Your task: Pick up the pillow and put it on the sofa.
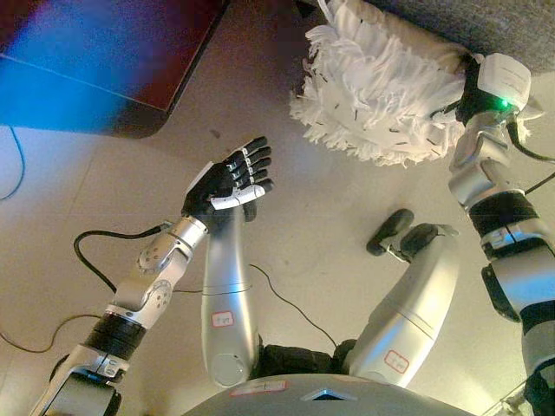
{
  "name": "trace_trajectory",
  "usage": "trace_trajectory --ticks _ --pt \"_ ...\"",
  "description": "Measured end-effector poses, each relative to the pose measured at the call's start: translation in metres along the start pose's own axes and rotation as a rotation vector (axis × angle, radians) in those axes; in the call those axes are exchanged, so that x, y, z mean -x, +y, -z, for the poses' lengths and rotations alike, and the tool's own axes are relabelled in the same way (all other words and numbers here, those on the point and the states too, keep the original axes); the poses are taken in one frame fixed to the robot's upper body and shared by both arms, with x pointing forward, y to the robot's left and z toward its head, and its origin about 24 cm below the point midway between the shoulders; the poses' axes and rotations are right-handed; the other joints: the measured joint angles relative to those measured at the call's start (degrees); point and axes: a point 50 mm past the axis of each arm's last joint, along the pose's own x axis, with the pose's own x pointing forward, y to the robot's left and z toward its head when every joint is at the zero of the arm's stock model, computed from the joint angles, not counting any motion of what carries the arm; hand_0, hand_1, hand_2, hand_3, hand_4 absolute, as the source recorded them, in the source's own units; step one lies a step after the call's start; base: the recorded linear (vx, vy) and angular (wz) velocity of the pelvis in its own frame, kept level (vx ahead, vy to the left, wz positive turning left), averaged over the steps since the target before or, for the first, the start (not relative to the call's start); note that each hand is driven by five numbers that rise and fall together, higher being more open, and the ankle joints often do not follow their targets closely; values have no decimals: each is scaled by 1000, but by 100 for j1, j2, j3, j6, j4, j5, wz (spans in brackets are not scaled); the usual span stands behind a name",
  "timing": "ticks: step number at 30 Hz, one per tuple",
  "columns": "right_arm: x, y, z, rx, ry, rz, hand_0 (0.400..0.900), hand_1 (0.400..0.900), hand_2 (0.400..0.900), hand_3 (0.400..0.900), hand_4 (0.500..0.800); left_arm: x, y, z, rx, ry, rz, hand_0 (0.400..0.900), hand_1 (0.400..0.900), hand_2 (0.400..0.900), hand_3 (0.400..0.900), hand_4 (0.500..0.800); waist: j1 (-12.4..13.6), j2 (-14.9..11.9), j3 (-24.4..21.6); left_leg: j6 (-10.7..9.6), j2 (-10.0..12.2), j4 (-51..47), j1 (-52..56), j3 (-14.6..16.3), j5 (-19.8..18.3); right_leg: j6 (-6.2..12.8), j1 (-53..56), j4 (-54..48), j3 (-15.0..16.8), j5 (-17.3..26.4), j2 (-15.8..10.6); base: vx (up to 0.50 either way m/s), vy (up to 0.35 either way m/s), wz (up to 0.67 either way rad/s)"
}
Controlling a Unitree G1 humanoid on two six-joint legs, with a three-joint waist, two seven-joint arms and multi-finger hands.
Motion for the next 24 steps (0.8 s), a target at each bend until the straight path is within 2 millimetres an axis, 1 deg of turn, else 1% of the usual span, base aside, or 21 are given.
trace_trajectory --ticks 2,6,16,21,24 --pt "-3 -1 3 5 41 -32 400 400 400 400 500 -2 -2 0 0 0 10 900 900 900 900 800 36 3 -2 0 -28 95 0 -5 -48 23 1 94 47 -49 -46 30 36 11" --pt "-3 1 6 -21 85 -54 400 400 400 400 500 -4 -6 1 14 -10 19 900 900 900 900 800 136 5 -3 2 -62 108 10 -19 -48 22 30 124 45 -62 -80 26 35 4" --pt "4 17 -6 -125 94 -82 400 400 400 400 500 -6 -13 7 46 0 13 900 900 900 900 800 123 42 -3 6 -62 79 127 -21 -45 9 182 104 15 -70 -88 -8 30 1" --pt "8 27 -4 -176 88 -76 400 400 400 400 500 -5 -16 14 68 16 -18 900 900 900 900 800 114 51 -6 51 -29 -234 332 7 -12 4 460 -180 -201 -67 -89 -31 -14 -5" --pt "14 36 -3 -244 71 -80 400 400 400 400 500 -4 -15 19 86 26 -63 900 900 900 900 800 114 55 -6 56 10 -692 622 66 133 -39 805 -581 -454 -28 -60 -24 -73 -6"
